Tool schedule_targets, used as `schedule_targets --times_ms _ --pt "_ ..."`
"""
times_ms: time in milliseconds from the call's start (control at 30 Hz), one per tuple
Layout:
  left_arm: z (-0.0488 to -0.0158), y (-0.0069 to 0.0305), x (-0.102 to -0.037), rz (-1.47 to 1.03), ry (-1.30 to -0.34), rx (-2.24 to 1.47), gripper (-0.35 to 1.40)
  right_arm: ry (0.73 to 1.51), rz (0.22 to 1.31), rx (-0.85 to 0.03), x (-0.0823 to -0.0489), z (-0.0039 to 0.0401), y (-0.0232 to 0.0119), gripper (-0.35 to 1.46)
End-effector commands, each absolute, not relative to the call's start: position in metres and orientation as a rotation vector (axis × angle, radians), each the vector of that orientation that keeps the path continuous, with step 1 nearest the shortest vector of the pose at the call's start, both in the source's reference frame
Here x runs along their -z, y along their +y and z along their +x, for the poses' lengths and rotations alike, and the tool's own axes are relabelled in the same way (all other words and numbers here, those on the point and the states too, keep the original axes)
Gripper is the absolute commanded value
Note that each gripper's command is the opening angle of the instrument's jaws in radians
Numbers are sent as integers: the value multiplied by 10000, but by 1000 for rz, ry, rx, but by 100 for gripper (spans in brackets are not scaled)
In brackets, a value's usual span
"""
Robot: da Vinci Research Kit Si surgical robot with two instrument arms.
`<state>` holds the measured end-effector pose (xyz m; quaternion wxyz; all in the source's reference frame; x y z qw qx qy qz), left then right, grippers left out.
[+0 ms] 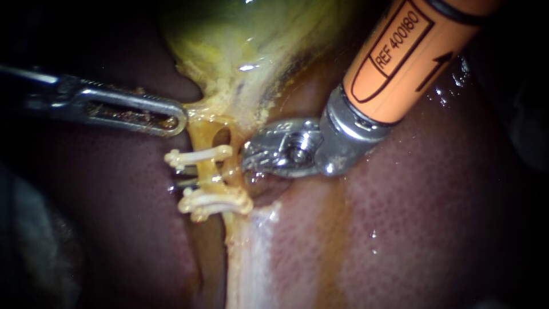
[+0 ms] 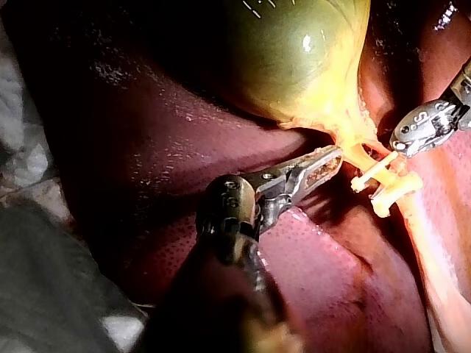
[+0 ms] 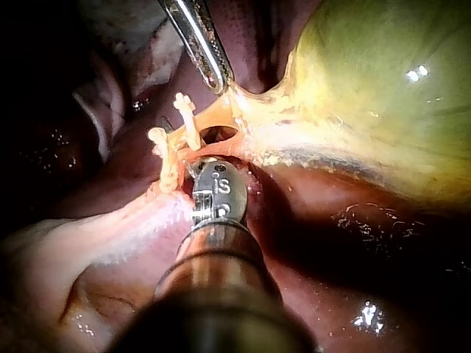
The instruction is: Go to the cutting position left tube
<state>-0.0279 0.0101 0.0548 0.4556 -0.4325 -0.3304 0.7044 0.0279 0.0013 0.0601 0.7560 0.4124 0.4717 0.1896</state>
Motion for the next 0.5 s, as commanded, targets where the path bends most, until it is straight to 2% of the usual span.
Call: schedule_targets --times_ms 33,333,500 --pt "-278 101 -547 -1066 -814 -1737 -35 1028 899 -413 -601 279 13 31" --pt "-278 101 -547 -1066 -815 -1737 -35 1031 898 -409 -607 278 10 68" --pt "-277 101 -547 -1067 -815 -1737 -35 995 886 -402 -616 272 7 85"
